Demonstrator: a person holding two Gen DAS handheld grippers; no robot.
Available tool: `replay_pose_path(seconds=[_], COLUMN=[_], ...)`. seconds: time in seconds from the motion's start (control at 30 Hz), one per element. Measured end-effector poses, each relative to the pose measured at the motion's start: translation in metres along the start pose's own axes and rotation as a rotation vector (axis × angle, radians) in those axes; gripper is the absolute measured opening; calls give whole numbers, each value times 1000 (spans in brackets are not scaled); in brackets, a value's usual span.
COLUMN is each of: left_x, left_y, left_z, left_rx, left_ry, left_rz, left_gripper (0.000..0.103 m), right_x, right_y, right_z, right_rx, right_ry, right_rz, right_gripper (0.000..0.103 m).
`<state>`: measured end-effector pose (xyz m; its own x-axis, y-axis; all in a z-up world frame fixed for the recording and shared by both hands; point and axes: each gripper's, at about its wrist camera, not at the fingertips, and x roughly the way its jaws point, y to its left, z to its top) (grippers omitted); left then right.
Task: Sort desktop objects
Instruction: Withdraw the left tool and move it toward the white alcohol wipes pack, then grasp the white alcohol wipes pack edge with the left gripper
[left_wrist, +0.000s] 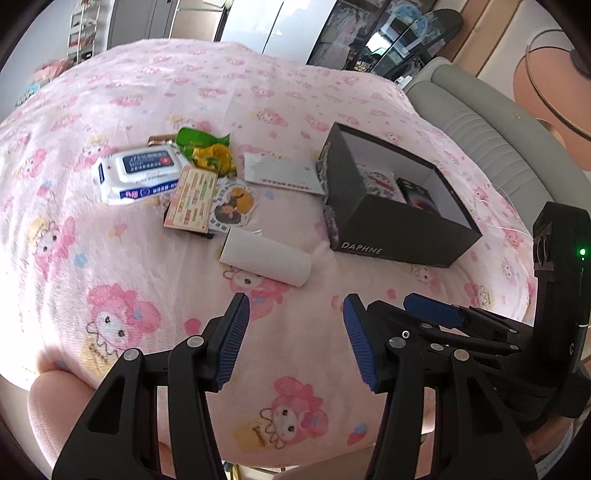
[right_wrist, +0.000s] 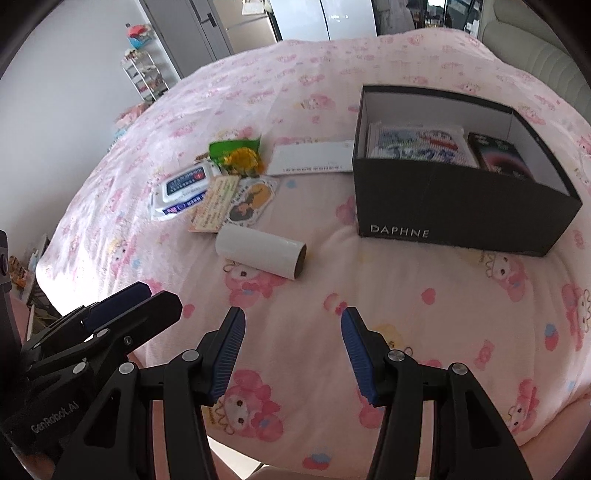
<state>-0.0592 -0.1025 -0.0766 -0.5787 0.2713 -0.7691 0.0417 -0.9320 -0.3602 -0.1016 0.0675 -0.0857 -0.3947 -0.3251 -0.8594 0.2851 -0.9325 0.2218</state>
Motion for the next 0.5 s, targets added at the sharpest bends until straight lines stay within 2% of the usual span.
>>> replay_pose_path(seconds=[0.17,0.3,0.5], left_x=[20,33,46], left_y=[26,55,119], left_z=[8,23,54], left_rx=[-54,-110,-224], left_ry=[6,-13,-55], left_rz=[35,80,176], left_gripper=[53,52,52], right_x=[21,36,69], right_y=[-3,-1,35], right_z=[8,28,67], right_rx=[-10,-33,-115], right_ry=[33,33,39], right_rz=[-14,-22,29], right_gripper=[50,50,50])
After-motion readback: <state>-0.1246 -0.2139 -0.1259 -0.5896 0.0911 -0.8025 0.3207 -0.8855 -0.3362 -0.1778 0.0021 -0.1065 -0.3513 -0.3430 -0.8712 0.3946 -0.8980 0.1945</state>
